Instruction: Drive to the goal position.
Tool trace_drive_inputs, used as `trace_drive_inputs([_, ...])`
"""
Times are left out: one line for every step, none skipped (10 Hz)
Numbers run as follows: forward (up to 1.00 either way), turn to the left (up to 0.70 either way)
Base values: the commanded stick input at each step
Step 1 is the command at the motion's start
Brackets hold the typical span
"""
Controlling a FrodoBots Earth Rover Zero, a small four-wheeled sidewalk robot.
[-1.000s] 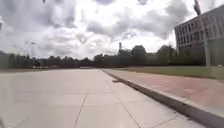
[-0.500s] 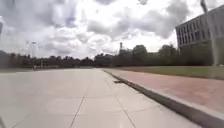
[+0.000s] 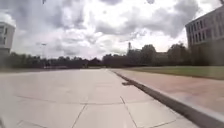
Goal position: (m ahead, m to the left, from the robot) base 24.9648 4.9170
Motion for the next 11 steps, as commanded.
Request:
trace_drive_inputs([0.70, 0.00])
trace_drive_inputs([0.70, 0.00])
trace_drive_inputs([0.70, 0.00])
trace_drive_inputs([0.70, 0.00])
trace_drive_inputs([0.70, 0.00])
trace_drive_inputs([0.70, 0.00])
trace_drive_inputs([0.70, 0.00])
trace_drive_inputs([0.70, 0.00])
trace_drive_inputs([0.70, 0.00])
trace_drive_inputs([0.70, 0.00])
trace_drive_inputs([0.70, 0.00])
